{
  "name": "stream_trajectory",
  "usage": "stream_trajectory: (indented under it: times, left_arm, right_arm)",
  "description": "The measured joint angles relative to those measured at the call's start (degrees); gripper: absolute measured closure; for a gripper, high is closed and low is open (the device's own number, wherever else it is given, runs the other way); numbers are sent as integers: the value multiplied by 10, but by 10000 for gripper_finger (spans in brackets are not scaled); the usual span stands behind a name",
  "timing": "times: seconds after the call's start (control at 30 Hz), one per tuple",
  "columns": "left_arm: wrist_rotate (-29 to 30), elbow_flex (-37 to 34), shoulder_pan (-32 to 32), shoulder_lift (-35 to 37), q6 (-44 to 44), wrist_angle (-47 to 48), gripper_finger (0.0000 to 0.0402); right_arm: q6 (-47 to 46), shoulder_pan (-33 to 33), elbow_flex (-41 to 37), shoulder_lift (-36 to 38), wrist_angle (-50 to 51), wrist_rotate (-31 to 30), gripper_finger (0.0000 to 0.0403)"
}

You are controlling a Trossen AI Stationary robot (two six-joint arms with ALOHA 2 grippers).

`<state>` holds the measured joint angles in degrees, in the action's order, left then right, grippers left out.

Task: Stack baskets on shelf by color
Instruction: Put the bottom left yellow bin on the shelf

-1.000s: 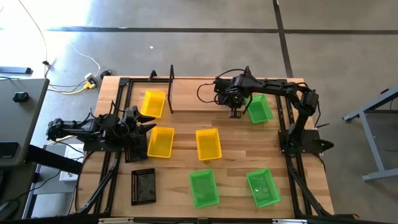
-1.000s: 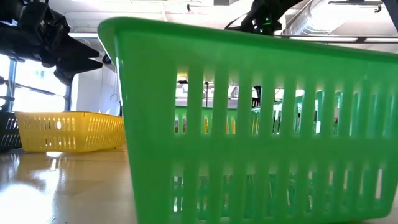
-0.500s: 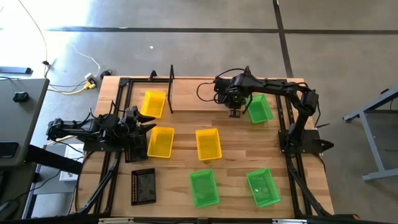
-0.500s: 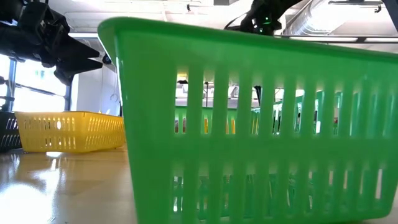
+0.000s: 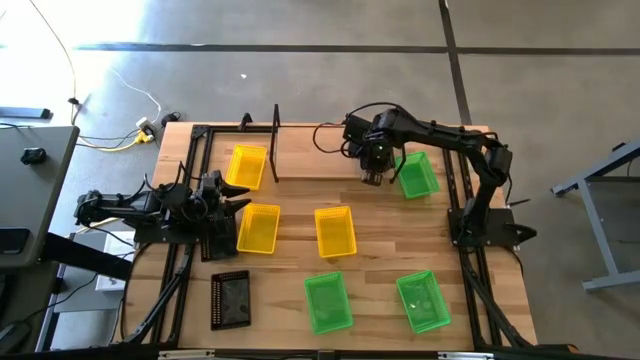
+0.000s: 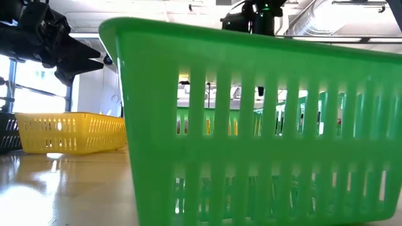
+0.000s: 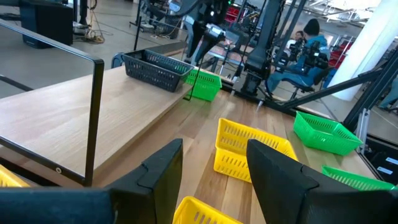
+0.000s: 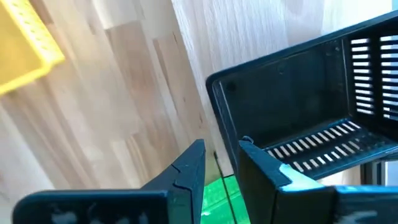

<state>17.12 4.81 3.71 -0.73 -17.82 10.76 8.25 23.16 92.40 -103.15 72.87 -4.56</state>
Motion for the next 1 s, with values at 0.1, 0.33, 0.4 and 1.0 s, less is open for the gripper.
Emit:
stream_trajectory:
  times: [0.1, 0.33, 0.4, 1.0]
  left_arm:
    - [0, 0, 0, 0, 0, 0, 232]
    - [0, 0, 0, 0, 0, 0, 232]
    - [0, 0, 0, 0, 0, 0, 232]
    - [0, 0, 0, 0, 27, -17, 232]
  right_arm:
    - [-23, -9, 19, 0, 15, 17, 324]
    - [-89, -58, 49, 1, 23, 39, 324]
    - [-107, -77, 57, 1, 23, 39, 324]
    - [-241, -187, 174, 2, 17, -13, 324]
